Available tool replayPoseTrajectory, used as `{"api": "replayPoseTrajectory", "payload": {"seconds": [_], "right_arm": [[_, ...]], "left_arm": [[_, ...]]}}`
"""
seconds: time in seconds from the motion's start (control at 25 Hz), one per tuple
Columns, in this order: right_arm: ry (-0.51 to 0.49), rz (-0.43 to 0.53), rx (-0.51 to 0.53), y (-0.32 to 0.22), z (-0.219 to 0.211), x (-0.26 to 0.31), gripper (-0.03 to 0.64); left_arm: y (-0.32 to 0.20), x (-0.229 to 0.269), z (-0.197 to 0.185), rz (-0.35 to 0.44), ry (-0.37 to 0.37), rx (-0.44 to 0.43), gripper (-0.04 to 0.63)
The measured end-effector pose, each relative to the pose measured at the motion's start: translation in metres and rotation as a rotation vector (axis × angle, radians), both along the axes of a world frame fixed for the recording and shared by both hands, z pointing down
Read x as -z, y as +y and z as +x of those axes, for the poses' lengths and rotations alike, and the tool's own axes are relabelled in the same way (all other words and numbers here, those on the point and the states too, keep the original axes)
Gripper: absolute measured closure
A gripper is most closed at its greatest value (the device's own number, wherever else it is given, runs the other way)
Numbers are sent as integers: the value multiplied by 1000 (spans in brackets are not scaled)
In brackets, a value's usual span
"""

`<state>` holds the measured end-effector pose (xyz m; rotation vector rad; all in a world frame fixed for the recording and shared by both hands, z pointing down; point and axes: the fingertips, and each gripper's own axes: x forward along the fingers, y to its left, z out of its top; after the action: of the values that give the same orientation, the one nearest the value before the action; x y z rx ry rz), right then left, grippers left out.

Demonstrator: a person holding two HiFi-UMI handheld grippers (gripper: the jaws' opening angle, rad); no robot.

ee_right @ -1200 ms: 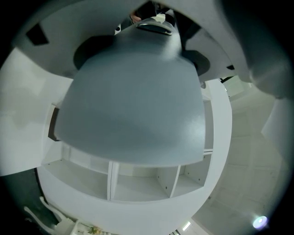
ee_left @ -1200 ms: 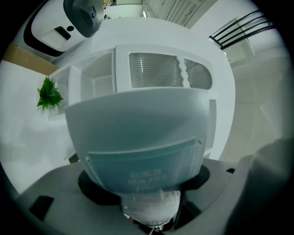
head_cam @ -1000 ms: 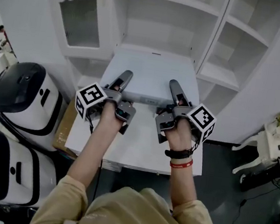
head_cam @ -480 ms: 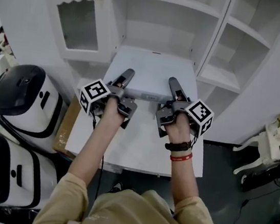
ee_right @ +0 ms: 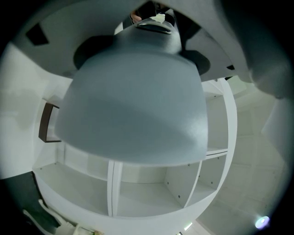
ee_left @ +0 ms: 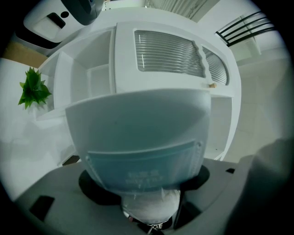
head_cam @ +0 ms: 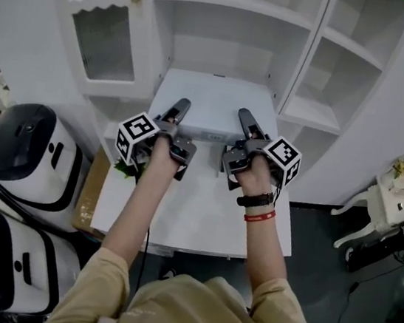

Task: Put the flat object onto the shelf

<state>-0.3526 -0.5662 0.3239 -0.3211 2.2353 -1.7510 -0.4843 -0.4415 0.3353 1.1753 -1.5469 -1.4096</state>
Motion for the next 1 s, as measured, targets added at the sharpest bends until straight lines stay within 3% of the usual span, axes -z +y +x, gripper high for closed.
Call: {"api": "replayPoseTrajectory", "payload": {"seconds": [1.0], "right_arm": [[-4, -48, -38, -48, -39, -7, 238]], "left_arm": [[-43, -4, -38, -1, 12, 12, 253]]}}
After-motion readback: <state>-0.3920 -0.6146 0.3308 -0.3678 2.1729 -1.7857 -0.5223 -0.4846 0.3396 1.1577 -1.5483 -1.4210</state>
